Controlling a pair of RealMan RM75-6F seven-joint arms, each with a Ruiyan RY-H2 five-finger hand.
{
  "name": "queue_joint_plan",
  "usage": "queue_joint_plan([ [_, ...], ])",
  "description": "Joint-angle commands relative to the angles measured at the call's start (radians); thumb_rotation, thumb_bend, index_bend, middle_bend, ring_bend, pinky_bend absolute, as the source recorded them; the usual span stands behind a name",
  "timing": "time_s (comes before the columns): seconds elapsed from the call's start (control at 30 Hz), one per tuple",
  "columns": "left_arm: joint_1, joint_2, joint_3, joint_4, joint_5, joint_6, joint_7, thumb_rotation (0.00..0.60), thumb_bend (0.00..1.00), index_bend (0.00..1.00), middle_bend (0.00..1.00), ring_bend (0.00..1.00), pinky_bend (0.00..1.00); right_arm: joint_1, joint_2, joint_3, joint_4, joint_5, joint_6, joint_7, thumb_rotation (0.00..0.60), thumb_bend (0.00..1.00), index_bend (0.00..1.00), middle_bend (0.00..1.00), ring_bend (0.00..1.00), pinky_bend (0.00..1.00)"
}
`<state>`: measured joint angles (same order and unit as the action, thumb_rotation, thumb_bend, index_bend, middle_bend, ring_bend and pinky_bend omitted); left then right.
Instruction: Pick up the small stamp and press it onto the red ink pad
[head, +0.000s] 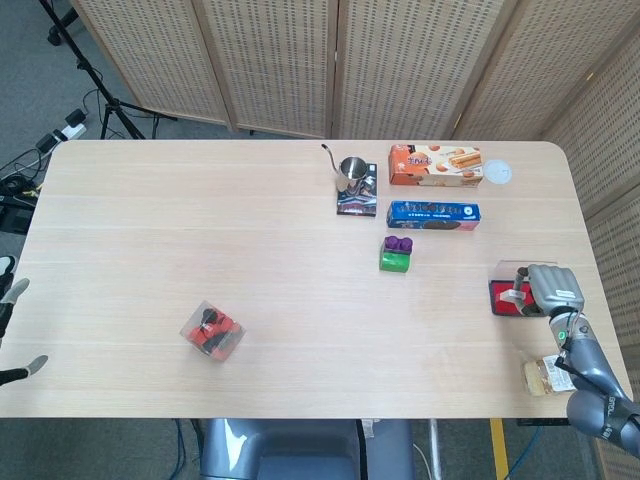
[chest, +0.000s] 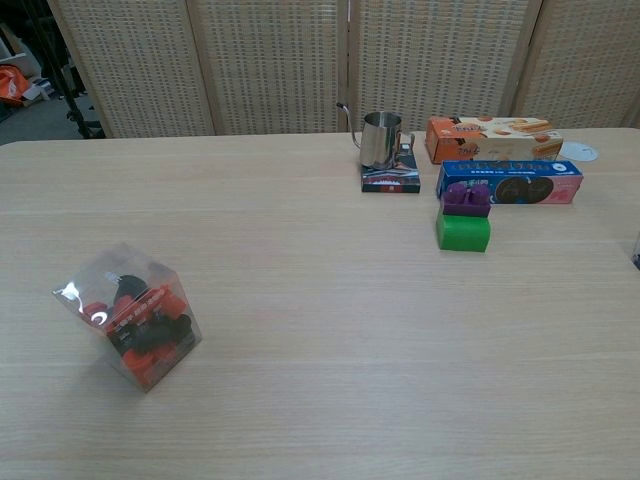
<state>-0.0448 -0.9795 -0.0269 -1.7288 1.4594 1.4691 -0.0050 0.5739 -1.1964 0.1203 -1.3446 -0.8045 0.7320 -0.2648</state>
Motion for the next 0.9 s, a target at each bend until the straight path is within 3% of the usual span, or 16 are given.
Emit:
queue_joint_plan([
  [0.03,0.001,-0.001,-0.001,-0.001,-0.001,0.001,0.001,0.6,0.0,0.0,0.0,0.0,0.0,0.008,-0.015,-0.003,0.038,0.014,-0.02,0.016,0.6,0.52,0.55,1.0,1.0,1.0],
  [0.37,-0.001,-0.004,0.0,-0.003,-0.006,-0.002,0.012,0.6,0.0,0.0,0.0,0.0,0.0,0.013,-0.033,-0.01,0.127,0.033,-0.077,0.06,0.6,0.52,0.55,1.0,1.0,1.0],
  [0.9,-0.003,-0.009,0.0,-0.007,-0.012,-0.007,0.025,0.6,0.0,0.0,0.0,0.0,0.0,0.012,-0.056,-0.007,0.179,0.003,-0.108,0.123,0.6,0.52,0.55,1.0,1.0,1.0],
])
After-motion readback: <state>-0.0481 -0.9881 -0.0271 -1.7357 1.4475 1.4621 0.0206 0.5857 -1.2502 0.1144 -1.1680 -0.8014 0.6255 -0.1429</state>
